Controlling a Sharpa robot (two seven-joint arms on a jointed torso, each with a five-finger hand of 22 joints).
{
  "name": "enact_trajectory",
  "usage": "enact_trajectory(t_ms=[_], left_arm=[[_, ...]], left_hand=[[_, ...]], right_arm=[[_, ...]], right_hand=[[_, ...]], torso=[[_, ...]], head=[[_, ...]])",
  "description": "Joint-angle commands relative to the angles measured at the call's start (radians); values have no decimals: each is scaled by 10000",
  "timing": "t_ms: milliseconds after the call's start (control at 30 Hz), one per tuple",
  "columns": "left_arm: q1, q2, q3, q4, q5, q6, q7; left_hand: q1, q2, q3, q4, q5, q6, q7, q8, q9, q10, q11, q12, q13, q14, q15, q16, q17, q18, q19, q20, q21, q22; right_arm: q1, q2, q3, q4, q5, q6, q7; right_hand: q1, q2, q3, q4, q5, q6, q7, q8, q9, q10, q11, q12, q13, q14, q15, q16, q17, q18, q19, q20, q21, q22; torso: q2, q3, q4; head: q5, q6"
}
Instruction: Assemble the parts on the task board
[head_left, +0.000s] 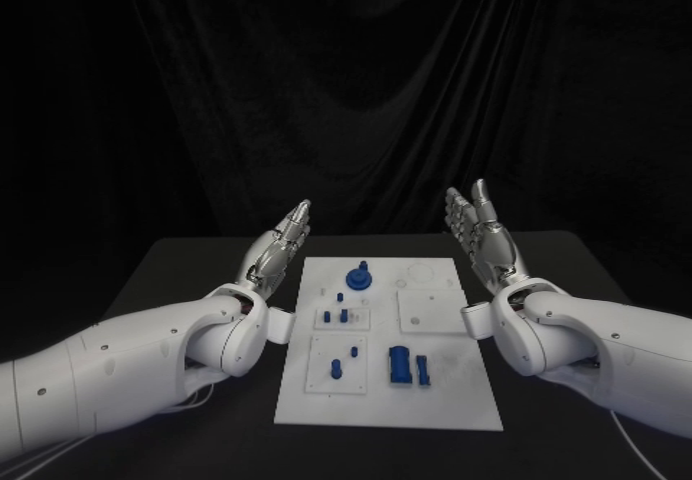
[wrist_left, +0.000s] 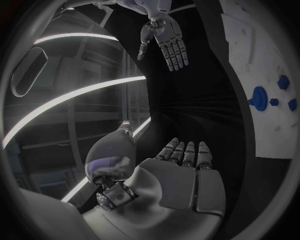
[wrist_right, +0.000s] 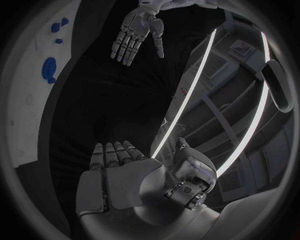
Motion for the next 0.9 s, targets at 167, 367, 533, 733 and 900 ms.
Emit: enact_trajectory(t_ms=[167,367,533,733,900], left_arm=[[-213,252,412,323,1524,-2658,-714],[-252,304,503,382,1662,-2908,-783],[-252,304,503,382,1662,-2908,-783],[-252,304,503,382,1662,-2908,-783],[-252,304,503,382,1662,-2908,-783]], left_hand=[[-2404,-270,1204,-522,-602,-850,31,-47,-16,-1,103,-139,-17,-23,86,-36,-9,-667,-8,-74,-57,-15],[-3128,-270,1204,-1223,-1396,-850,31,-47,-16,-1,103,-139,-17,-23,86,-36,-9,-667,-8,-74,-57,-15],[-3601,-270,1204,-1223,-1396,-850,31,-47,-16,-1,103,-139,-17,-23,86,-36,-9,-667,-8,-74,-57,-15],[-4053,-270,1204,-1223,-1396,-850,31,-47,-16,-1,103,-139,-17,-23,86,-36,-9,-667,-8,-74,-57,-15],[-4310,-270,1204,-1223,-1396,-850,31,-47,-16,-1,103,-139,-17,-23,86,-36,-9,-667,-8,-74,-57,-15]], right_arm=[[-423,543,449,-208,2454,-1349,-2],[-483,630,524,-235,2618,-1424,-1],[-483,630,524,-235,2618,-1424,-1],[-483,630,524,-235,2618,-1424,-1],[-483,630,524,-235,2618,-1424,-1]], right_hand=[[-61,12,-1,-26,-33,-46,-8,-35,-9,-34,-3,-36,-9,-54,-1,-34,-9,-73,-4,-51,-36,-10],[-61,12,-1,-26,-33,-46,-8,-35,-9,-34,-3,-36,-9,-54,-1,-34,-9,-73,-4,-51,-36,-10],[-61,12,-1,-26,-33,-46,-8,-35,-9,-34,-3,-36,-9,-54,-1,-34,-9,-73,-4,-51,-36,-10],[-61,12,-1,-26,-33,-46,-8,-35,-9,-34,-3,-36,-9,-54,-1,-34,-9,-73,-4,-51,-36,-10],[-61,12,-1,-26,-33,-46,-8,-35,-9,-34,-3,-36,-9,-54,-1,-34,-9,-73,-4,-51,-36,-10]], torso=[[-427,-101,-43],[-459,-108,-46],[-459,-108,-46],[-459,-108,-46],[-459,-108,-46]], head=[[-239,725],[-264,802],[-264,802],[-264,802],[-264,802]])
